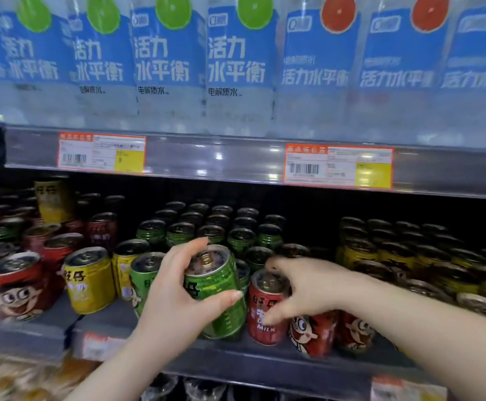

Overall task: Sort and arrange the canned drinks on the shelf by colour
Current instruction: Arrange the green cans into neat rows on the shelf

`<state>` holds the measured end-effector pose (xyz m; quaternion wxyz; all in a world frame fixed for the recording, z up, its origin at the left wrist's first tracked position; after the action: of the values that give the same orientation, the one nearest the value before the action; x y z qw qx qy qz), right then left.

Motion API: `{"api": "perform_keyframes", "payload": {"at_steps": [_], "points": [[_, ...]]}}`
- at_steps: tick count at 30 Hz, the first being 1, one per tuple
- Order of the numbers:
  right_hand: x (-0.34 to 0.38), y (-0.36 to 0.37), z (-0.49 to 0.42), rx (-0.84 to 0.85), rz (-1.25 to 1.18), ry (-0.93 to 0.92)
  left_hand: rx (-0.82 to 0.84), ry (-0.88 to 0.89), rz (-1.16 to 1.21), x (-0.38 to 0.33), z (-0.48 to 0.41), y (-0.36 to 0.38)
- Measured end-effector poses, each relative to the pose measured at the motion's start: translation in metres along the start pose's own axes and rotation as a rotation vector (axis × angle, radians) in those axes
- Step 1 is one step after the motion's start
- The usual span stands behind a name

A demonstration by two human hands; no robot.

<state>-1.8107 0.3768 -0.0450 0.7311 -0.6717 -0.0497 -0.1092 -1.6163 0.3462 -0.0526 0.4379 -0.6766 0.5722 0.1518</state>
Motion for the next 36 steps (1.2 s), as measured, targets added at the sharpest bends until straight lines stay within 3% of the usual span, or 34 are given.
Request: {"api": "perform_keyframes", "payload": {"at_steps": [10,14,18,24,26,31,36], "points": [[-0.001,-0.057,0.031,-0.469,-0.546,-0.155,0.021,0.018,-0.076,-0.008,0.013,0.028],[-0.017,-0.076,0.053,-0.489,-0.589,-0.156,0.088,0.058,-0.142,-0.01,0.015,0.059],[-0.042,-0.074,0.069,-0.536,-0.594,-0.051,0.111,0.201,-0.465,-0.024,0.011,0.084],[-0.056,-0.07,0.082,-0.562,-0.566,-0.044,0.208,0.187,-0.866,-0.01,-0.005,0.095],[-0.058,-0.069,0.083,-0.574,-0.53,-0.052,0.179,0.214,-0.887,-0.01,-0.006,0.096],[-0.064,-0.066,0.081,-0.589,-0.507,-0.028,0.348,0.272,-0.803,-0.039,0.0,0.112],[-0.071,-0.066,0.087,-0.617,-0.505,-0.008,0.46,0.191,-0.871,-0.045,-0.009,0.134]]}}
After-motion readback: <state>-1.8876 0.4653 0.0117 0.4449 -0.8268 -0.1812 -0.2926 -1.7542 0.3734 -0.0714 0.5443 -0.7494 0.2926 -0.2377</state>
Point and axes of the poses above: each hand's wrist, its own z-axis away from the middle knuckle, its own y-axis out of the palm, x = y × z, the point moved 5 cm from there along -z, towards the middle knuckle, and after that the axes turned 7 degrees about -z, right-handed, at the moved point
